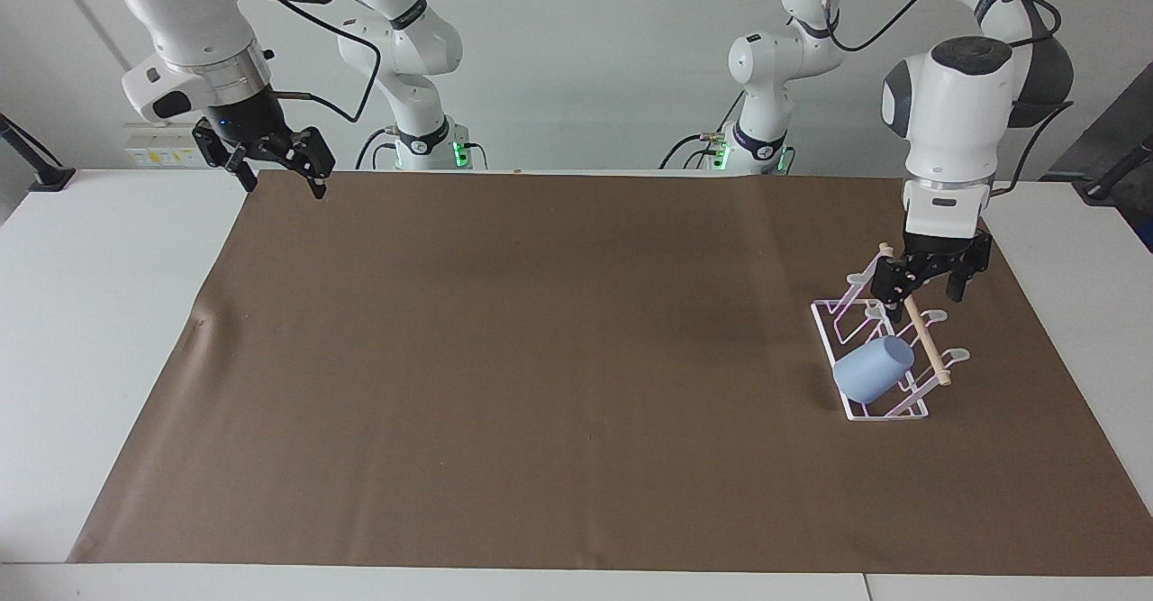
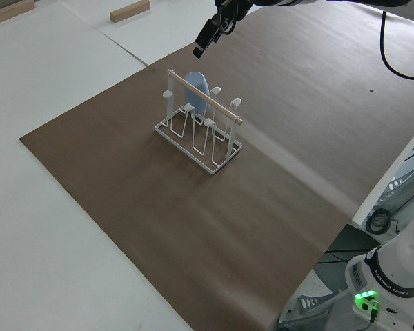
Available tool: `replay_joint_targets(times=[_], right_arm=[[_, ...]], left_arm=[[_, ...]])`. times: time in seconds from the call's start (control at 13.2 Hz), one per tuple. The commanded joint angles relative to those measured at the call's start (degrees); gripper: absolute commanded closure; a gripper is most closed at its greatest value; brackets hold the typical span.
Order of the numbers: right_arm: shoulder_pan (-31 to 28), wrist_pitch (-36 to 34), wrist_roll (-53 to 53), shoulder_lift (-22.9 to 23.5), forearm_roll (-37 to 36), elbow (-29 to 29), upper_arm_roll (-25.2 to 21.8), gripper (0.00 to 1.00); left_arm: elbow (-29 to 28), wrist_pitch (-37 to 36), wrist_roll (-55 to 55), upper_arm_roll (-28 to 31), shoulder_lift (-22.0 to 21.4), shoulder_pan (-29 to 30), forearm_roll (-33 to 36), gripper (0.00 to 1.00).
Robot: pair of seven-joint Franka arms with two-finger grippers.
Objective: Hang cup on cup holder
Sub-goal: 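Lower the cup onto the rack peg with the left gripper, then open the left gripper and withdraw it from the cup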
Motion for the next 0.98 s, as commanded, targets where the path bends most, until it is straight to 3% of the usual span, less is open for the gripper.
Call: replay_joint_targets(times=[0.0,0.38,0.91], right_arm=[[-1.2,-1.4,1.1,1.6,0.6,1.9,0.6,0.00],[-1.1,-0.6,1.1,1.2,0.3,1.5,0.7,0.00],[-1.2,-0.5,0.5,1.2,0.4,1.5,0.7,0.00]], left_arm=[[7.5,-10.4,7.1,0.5,0.3,-0.2,-6.0,0.00],[14.3,-21.2,12.9,1.1,0.3,0.8,-9.4,0.00],[15.4,-30.5,19.6,1.4,-0.1,0.1,-11.4,0.00]])
